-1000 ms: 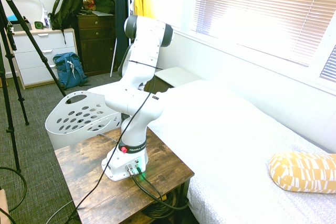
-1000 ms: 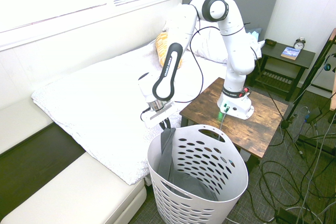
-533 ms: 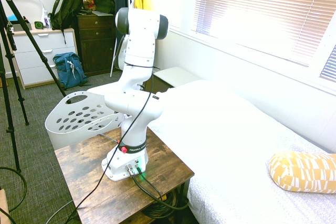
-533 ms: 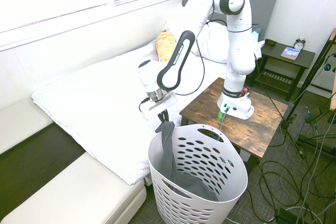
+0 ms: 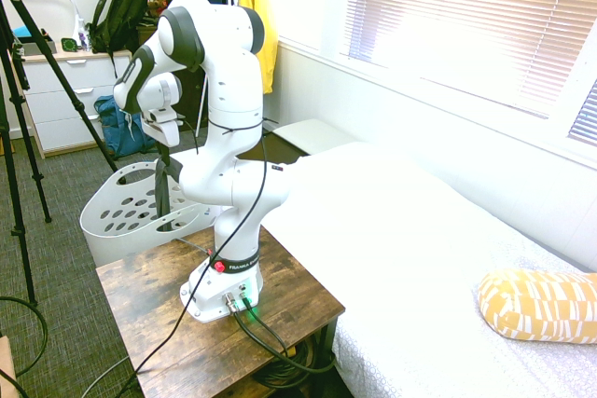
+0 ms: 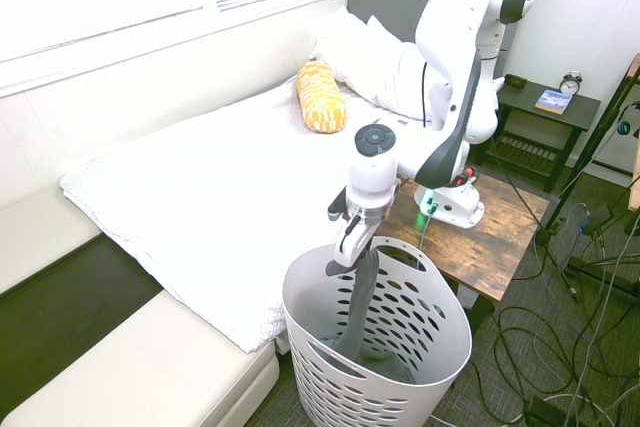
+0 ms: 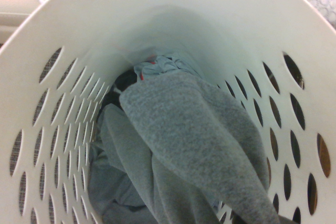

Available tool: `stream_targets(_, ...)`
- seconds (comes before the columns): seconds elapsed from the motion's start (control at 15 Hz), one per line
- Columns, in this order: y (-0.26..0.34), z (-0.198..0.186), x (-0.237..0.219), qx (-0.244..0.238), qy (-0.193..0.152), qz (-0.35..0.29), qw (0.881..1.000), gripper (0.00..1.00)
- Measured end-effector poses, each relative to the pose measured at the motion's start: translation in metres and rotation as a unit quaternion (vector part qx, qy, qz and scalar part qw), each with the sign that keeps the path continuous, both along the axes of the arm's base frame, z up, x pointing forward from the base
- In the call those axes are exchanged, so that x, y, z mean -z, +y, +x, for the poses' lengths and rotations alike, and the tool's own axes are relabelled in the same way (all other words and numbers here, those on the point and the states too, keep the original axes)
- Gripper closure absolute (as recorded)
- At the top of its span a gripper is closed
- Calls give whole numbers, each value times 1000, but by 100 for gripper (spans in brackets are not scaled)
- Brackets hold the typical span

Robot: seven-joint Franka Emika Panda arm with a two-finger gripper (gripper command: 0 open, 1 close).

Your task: Put my clothes in the laundry bag

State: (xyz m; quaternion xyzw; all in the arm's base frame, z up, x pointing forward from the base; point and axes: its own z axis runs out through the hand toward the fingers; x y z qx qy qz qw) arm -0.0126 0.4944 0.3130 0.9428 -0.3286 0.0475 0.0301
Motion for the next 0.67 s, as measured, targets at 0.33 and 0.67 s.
stream_targets(0.33, 13, 8, 22, -14, 3, -8, 1000, 0)
stream_targets(0.67, 13, 46, 16, 2, -10, -4, 1000, 0)
